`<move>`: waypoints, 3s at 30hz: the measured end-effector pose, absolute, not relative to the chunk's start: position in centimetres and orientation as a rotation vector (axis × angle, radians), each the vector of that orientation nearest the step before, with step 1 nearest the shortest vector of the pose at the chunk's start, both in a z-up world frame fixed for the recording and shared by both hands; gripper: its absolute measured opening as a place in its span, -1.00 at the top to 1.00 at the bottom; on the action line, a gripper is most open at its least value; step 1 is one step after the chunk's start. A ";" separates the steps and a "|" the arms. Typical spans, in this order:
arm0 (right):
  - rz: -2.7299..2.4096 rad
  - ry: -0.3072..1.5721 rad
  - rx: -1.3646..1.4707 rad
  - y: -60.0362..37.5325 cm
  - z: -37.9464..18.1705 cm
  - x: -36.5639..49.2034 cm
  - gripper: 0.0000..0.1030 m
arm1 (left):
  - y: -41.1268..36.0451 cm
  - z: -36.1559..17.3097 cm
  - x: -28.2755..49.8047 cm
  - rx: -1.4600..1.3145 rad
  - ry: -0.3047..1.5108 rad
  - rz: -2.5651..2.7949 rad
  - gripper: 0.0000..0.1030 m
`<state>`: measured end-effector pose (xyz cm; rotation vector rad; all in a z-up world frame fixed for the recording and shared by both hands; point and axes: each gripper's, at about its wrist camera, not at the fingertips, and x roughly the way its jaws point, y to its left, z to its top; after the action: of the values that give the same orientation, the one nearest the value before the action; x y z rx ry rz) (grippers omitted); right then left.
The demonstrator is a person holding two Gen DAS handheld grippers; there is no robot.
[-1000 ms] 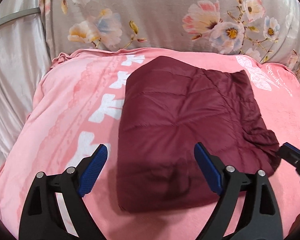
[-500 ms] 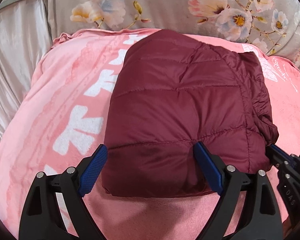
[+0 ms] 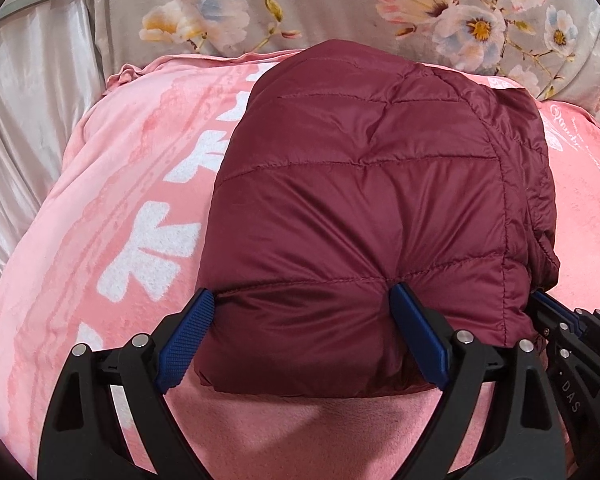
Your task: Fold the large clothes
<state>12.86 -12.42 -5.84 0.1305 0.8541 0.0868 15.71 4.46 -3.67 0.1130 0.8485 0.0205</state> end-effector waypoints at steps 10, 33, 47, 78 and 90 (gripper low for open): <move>0.100 0.880 0.165 -13.4 -4.8 12.7 0.81 | 4.5 -4.0 15.8 0.118 0.837 0.035 -0.74; -0.030 0.801 0.139 -15.1 -5.5 3.2 -0.18 | 1.9 -4.4 6.9 0.019 0.769 0.006 -0.86; -0.045 0.780 0.069 -14.0 -5.5 2.9 -0.18 | 0.7 -5.1 6.4 0.101 0.760 0.052 -0.86; -0.052 0.782 0.062 -13.7 -5.5 2.9 -0.18 | 0.7 -5.0 6.2 0.105 0.751 0.054 -0.76; -0.050 0.781 0.060 -13.9 -5.4 2.9 -0.18 | 0.7 -5.0 6.2 0.106 0.747 0.054 -0.76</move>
<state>2.93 -13.89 -5.45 0.0596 0.7812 -0.0502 6.16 0.68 -4.97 0.1063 0.7472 0.0541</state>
